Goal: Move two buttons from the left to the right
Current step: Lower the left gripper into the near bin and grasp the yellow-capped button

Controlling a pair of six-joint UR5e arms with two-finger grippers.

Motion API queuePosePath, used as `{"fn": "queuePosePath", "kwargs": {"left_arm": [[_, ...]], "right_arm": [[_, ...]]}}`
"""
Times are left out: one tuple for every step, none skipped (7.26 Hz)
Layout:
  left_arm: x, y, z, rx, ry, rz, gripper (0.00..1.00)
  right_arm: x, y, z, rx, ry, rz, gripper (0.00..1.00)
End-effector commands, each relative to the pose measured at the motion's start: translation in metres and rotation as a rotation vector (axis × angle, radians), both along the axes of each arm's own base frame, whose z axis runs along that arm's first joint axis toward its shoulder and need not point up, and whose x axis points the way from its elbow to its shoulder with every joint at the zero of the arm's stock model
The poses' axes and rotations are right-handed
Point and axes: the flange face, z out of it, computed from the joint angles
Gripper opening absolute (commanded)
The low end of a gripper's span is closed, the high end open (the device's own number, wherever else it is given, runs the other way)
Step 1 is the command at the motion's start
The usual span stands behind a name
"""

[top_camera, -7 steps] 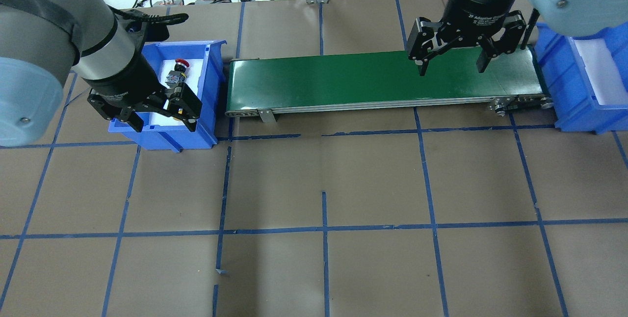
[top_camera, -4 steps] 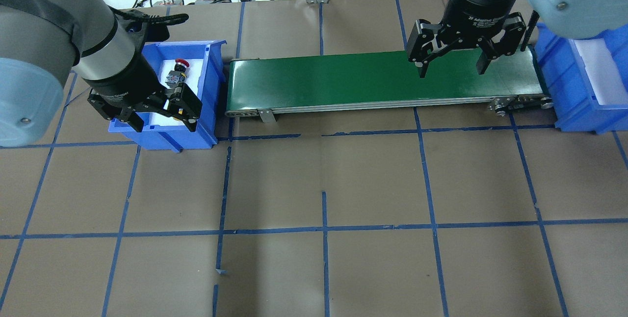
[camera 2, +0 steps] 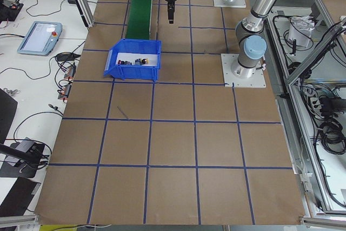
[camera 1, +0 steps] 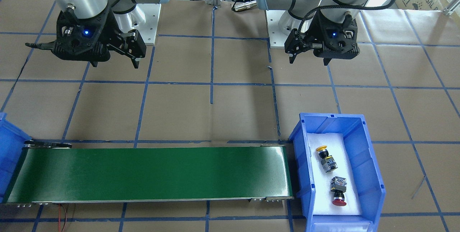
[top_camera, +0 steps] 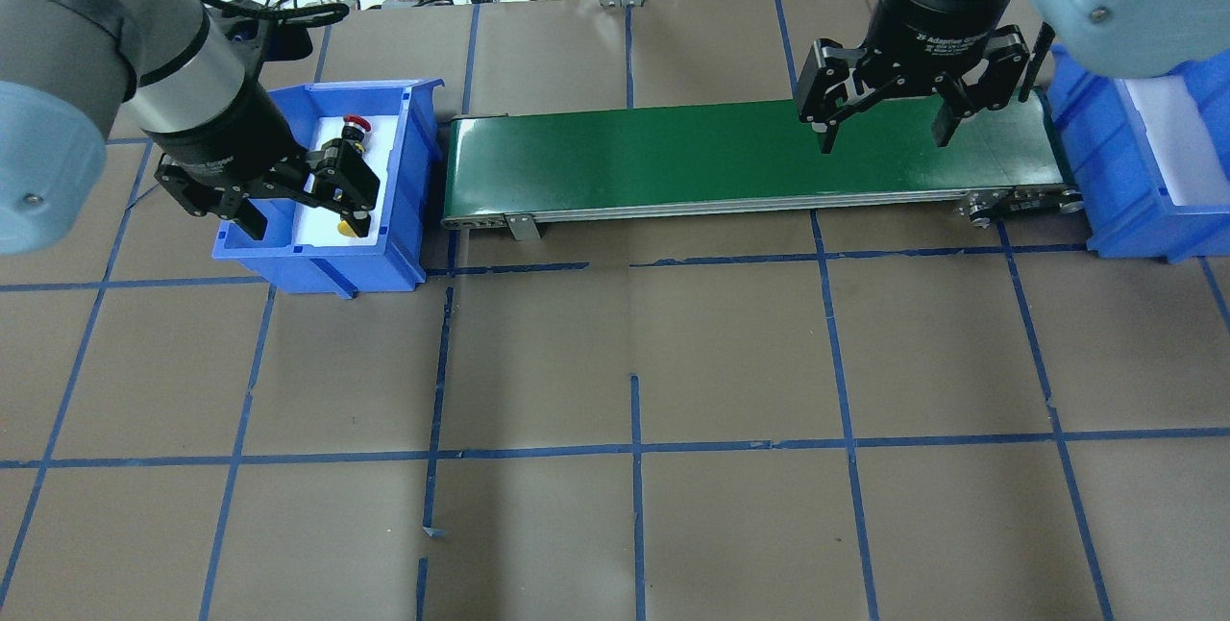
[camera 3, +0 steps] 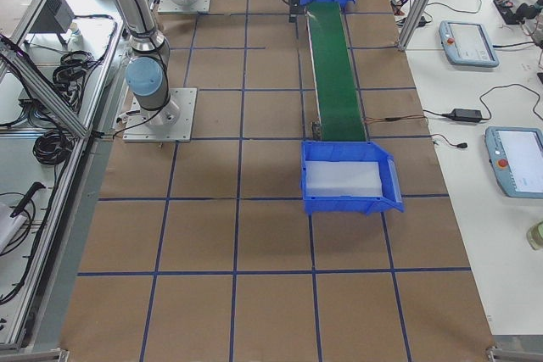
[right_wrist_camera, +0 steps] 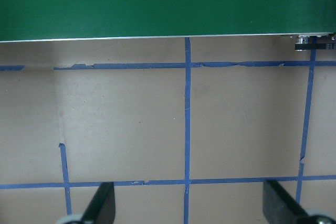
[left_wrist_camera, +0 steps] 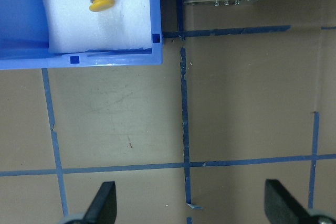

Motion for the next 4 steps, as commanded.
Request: {"fn": "queuePosePath", "kwargs": {"left_arm": [[0.046, -0.056, 0.008, -0.012, -0.005, 0.072, 1.0], [0.054, -0.099, -0.003, 0.008, -0.008, 0.074, 1.0], [0.063, -0.143, -0.025, 0.025, -0.018, 0.075, 1.0], [0.075, -0.185, -0.067, 0.07, -0.043, 0.077, 1.0]], "right_arm": [[0.0, -0.002, -0.005, 0.012, 0.002, 0.0, 1.0], [-0.001, 0.0, -0.006, 0.019, 0.009, -0.002, 1.0], [-0.003, 0.005, -0.006, 0.066, 0.017, -0.005, 1.0], [-0.004, 0.004, -0.006, 0.06, 0.001, -0.007, 1.0]]}}
